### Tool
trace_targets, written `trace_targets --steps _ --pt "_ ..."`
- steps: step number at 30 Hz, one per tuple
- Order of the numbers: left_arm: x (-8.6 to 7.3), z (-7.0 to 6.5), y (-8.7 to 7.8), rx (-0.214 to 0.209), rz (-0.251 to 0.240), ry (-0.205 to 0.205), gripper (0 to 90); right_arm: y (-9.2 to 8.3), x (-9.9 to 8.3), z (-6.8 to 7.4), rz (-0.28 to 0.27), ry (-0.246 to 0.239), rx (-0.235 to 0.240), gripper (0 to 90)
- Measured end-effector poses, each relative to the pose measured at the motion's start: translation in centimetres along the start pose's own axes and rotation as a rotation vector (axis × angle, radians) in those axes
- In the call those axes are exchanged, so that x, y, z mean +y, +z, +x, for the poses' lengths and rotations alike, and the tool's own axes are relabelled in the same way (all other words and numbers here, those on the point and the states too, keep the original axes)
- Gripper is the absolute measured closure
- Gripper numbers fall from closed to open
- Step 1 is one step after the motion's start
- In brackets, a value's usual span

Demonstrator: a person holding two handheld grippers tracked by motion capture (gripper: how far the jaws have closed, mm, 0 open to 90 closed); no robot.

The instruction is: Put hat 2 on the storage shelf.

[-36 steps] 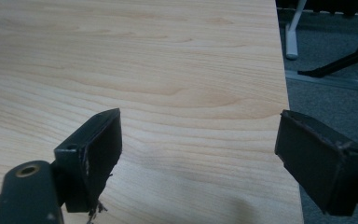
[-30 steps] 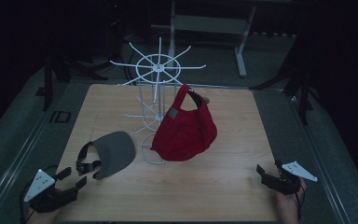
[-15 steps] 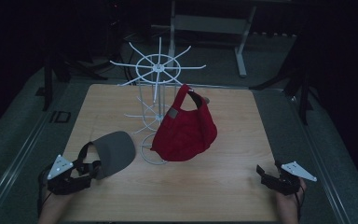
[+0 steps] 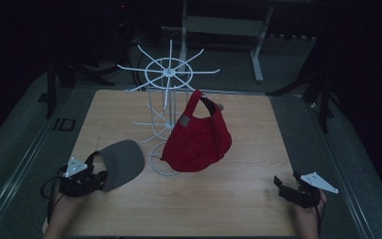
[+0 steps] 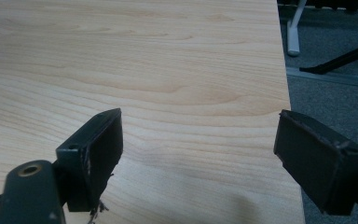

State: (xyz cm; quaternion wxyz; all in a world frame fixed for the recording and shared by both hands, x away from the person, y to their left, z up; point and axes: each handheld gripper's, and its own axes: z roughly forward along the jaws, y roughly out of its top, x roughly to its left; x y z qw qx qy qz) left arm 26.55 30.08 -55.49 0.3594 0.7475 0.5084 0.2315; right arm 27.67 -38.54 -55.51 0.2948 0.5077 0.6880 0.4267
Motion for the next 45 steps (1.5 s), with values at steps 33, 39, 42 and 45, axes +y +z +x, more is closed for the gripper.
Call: trace_targets --steps 33,39,42,45 --pt "-1.3 0.9 -3.8 -0.114 -0.158 -0.008 88.4 0.0 0.0 0.0 -0.013 -0.007 -0.007 15.4" --pt "-0.5 1.2 -5.7 -0.162 -0.258 0.009 88.5 0.0 0.0 0.0 -0.013 -0.005 -0.008 15.4" --pt "0.4 1.0 -6.6 -0.178 -0.311 0.012 88.5 -0.1 0.0 0.0 -0.016 -0.002 -0.009 15.3" --pt "1.5 0.7 -7.4 -0.188 -0.351 0.021 88.6 -0.1 -0.1 0.0 -0.017 -0.003 -0.011 15.4"
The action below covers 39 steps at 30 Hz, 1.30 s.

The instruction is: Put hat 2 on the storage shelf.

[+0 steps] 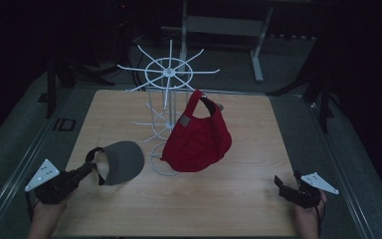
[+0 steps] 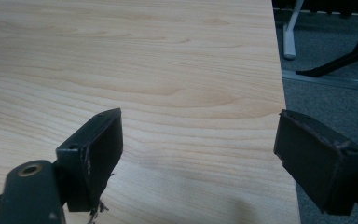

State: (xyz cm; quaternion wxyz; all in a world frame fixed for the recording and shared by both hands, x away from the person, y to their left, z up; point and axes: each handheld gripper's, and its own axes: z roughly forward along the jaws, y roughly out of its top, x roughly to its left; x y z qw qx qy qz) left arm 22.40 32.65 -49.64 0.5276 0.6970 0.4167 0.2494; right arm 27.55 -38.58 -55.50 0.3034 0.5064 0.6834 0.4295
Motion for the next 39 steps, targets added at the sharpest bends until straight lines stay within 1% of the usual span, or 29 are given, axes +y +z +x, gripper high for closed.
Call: trace_targets --steps 2,3,4,5,7,10,12,13,14,17,18,22,23,24,26,27,29,30,31,33,36,38,39 --pt "1.0 -0.3 -0.1 -0.015 -0.024 0.009 88.6 0.0 0.0 0.0 0.0 0.003 0.002 15.4" --pt "1.4 -0.5 -0.1 -0.016 -0.035 0.015 88.6 0.0 0.0 -0.1 -0.001 0.003 0.002 15.3" --pt "2.0 -0.6 -0.1 -0.027 -0.042 0.02 88.6 0.0 0.0 -0.1 -0.002 0.005 0.003 15.3" --pt "2.5 -0.8 0.0 -0.027 -0.048 0.031 88.6 0.0 0.0 -0.1 -0.003 0.006 0.003 15.4" --pt "3.2 -1.0 0.2 -0.034 -0.057 0.039 88.6 0.0 0.0 -0.1 -0.004 0.007 0.006 15.3" --pt "4.5 -1.5 0.6 -0.029 -0.071 0.065 88.6 -0.1 0.0 -0.1 -0.007 0.01 0.008 15.4" --pt "5.2 -1.7 0.8 -0.04 -0.081 0.071 88.6 -0.1 0.0 -0.1 -0.01 0.012 0.008 15.4" --pt "5.7 -2.0 1.0 -0.03 -0.088 0.089 88.6 -0.1 0.0 -0.2 -0.01 0.012 0.009 15.4" --pt "6.2 -2.1 1.1 -0.036 -0.093 0.098 88.7 -0.1 0.0 -0.2 -0.012 0.014 0.01 15.4" --pt "7.5 -2.6 1.3 -0.037 -0.116 0.121 88.6 -0.1 0.0 -0.2 -0.013 0.016 0.011 15.4" --pt "7.9 -2.7 1.4 -0.036 -0.126 0.125 88.6 -0.1 -0.1 -0.2 -0.015 0.015 0.01 15.3" --pt "9.7 -3.1 1.6 -0.064 -0.159 0.146 88.6 -0.2 -0.1 -0.2 -0.018 0.016 0.011 15.3" --pt "10.1 -3.3 1.6 -0.052 -0.166 0.155 88.6 -0.2 -0.1 -0.2 -0.019 0.018 0.011 15.4" --pt "10.5 -3.3 1.5 -0.061 -0.17 0.157 88.6 -0.2 -0.1 -0.2 -0.018 0.017 0.011 15.3" --pt "11.2 -3.4 1.4 -0.058 -0.184 0.162 88.6 -0.1 -0.1 -0.2 -0.015 0.013 0.011 15.4" --pt "11.6 -3.5 1.3 -0.065 -0.186 0.168 88.6 -0.1 0.0 -0.2 -0.013 0.012 0.009 15.4" --pt "12.2 -3.6 1.0 -0.061 -0.197 0.171 88.5 -0.1 0.0 -0.1 -0.011 0.011 0.009 15.4" --pt "12.6 -3.6 0.8 -0.068 -0.204 0.178 88.6 -0.1 0.0 -0.1 -0.012 0.012 0.009 15.4" --pt "12.9 -3.6 0.5 -0.065 -0.213 0.181 88.6 -0.1 -0.1 -0.1 -0.014 0.012 0.009 15.4" --pt "13.5 -3.8 -0.1 -0.078 -0.234 0.188 88.6 -0.1 -0.1 -0.2 -0.016 0.013 0.009 15.3" --pt "14.4 -4.1 -1.5 -0.085 -0.267 0.197 88.5 -0.1 -0.1 -0.1 -0.013 0.012 0.009 15.4" --pt "14.9 -4.4 -2.4 -0.101 -0.289 0.21 88.6 -0.1 -0.1 -0.1 -0.013 0.009 0.009 15.3" --pt "15.2 -4.7 -3.0 -0.098 -0.3 0.224 88.5 -0.1 -0.1 -0.1 -0.014 0.01 0.008 15.3"
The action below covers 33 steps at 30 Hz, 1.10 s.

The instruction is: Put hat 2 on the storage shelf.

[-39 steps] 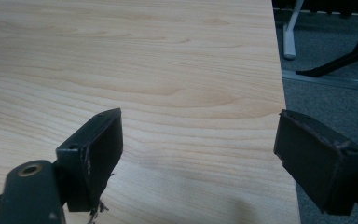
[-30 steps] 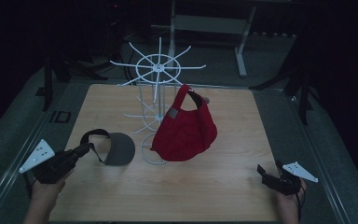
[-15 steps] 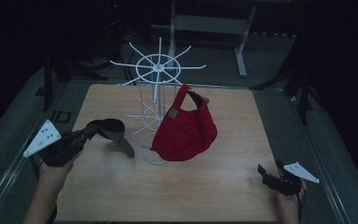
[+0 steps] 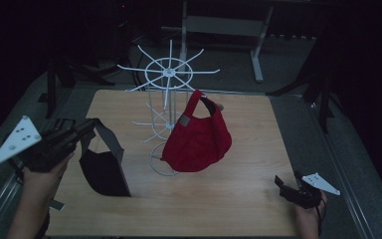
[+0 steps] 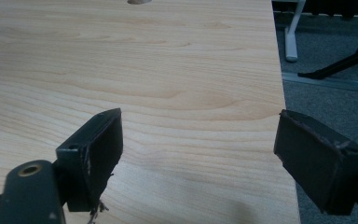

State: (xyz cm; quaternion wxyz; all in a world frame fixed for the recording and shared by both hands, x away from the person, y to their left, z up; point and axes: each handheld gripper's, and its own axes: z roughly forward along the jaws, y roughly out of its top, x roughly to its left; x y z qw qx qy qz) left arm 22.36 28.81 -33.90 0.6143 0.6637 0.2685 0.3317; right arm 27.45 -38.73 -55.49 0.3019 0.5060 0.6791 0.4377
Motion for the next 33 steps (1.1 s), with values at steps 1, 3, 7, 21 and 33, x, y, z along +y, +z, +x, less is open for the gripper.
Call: trace_targets --steps 1,3,7,21,33 --pt "0.4 -0.1 -0.2 -0.006 -0.009 0.005 88.5 0.0 0.0 0.0 0.0 -0.001 0.0 15.3" --pt "1.1 -0.4 -0.6 -0.013 -0.026 0.016 88.5 0.0 0.0 0.0 0.002 -0.002 0.0 15.3" --pt "3.0 -0.5 -0.6 -0.033 -0.065 0.033 88.5 0.0 0.0 0.0 0.002 -0.003 0.0 15.3" --pt "7.5 -0.7 0.5 -0.089 -0.15 0.061 88.4 0.0 0.0 0.0 -0.002 -0.004 0.005 15.4" --pt "10.2 -1.5 3.1 -0.186 -0.17 0.08 88.4 0.0 0.0 0.0 -0.001 -0.003 0.006 15.4"
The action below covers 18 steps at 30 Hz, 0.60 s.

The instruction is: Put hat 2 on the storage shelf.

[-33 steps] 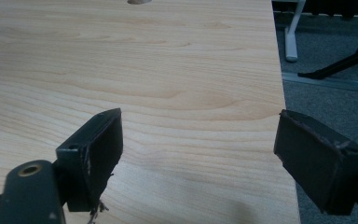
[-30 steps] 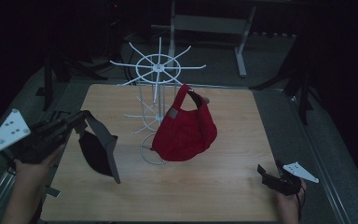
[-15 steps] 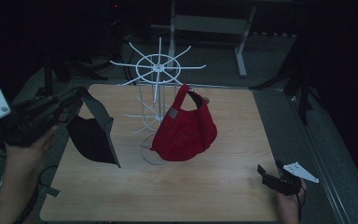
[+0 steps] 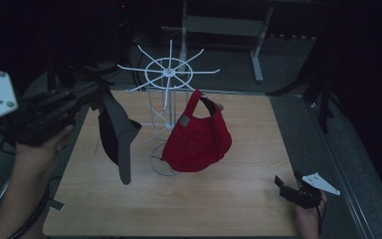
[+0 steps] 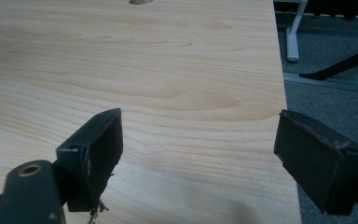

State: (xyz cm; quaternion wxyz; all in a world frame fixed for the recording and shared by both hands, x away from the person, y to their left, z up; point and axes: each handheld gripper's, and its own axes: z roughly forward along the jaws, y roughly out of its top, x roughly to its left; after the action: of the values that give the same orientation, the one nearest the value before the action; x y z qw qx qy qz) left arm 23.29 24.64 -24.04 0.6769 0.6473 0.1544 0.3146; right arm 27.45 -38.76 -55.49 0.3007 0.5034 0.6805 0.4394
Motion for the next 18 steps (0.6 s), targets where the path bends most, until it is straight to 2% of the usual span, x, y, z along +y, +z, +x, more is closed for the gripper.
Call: trace_targets --steps 9,18 --pt "0.8 0.2 2.7 -0.025 0.016 0.003 88.4 0.0 0.0 -0.1 -0.003 0.006 0.004 15.4" --pt "0.7 -0.2 4.9 -0.077 0.027 -0.009 88.3 0.0 0.0 -0.2 -0.006 0.015 0.007 15.3"
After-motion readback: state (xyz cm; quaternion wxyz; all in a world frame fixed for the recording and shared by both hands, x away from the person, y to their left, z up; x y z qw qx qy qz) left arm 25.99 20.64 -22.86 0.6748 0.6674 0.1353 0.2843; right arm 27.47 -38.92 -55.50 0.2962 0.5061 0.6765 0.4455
